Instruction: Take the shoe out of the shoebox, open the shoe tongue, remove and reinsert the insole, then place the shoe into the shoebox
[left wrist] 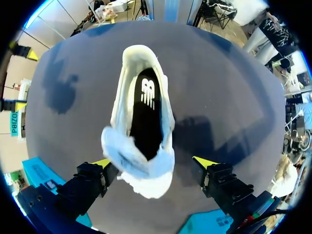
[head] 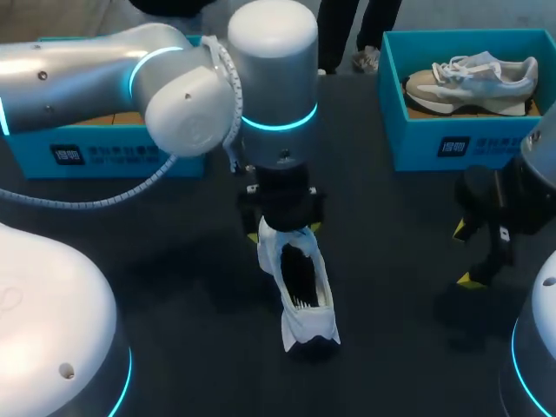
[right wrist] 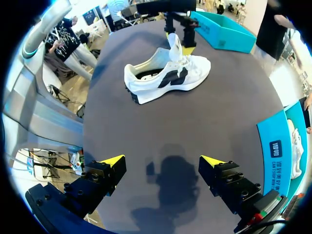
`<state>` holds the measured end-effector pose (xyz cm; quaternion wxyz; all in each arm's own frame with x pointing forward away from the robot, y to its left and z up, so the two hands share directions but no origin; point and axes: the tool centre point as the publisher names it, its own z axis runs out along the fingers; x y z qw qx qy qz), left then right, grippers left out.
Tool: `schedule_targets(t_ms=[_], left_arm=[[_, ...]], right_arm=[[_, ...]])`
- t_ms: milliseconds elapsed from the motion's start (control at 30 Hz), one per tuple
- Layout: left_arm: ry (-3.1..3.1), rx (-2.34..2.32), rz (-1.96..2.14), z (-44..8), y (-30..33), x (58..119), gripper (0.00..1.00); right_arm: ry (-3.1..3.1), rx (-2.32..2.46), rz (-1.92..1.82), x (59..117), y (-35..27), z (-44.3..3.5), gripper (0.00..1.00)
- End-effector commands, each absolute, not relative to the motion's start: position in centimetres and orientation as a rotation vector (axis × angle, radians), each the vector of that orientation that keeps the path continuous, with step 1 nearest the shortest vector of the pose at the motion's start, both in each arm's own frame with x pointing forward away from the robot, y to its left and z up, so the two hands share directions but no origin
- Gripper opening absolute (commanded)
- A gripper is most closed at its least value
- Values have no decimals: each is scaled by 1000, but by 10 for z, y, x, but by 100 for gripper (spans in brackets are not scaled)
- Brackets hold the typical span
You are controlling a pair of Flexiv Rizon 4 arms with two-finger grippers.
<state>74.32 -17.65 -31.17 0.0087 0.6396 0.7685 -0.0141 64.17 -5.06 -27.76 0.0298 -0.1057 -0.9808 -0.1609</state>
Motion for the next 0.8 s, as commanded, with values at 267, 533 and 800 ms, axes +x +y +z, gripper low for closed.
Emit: schedule_targets(t_ms=[267,533,800], left_arm=[[2413,1886,-73,-268,-155,773,95],[2396,1909,-144,-255,-154,782,72],[2394,1954,-118,-264,-162,777,40]], right_arm=[[-3026,-327,-493,641,-50,-278,100],[-3026,-327,-493,641,-50,-278,100],[-3026,-327,-493,641,-50,-278,100]])
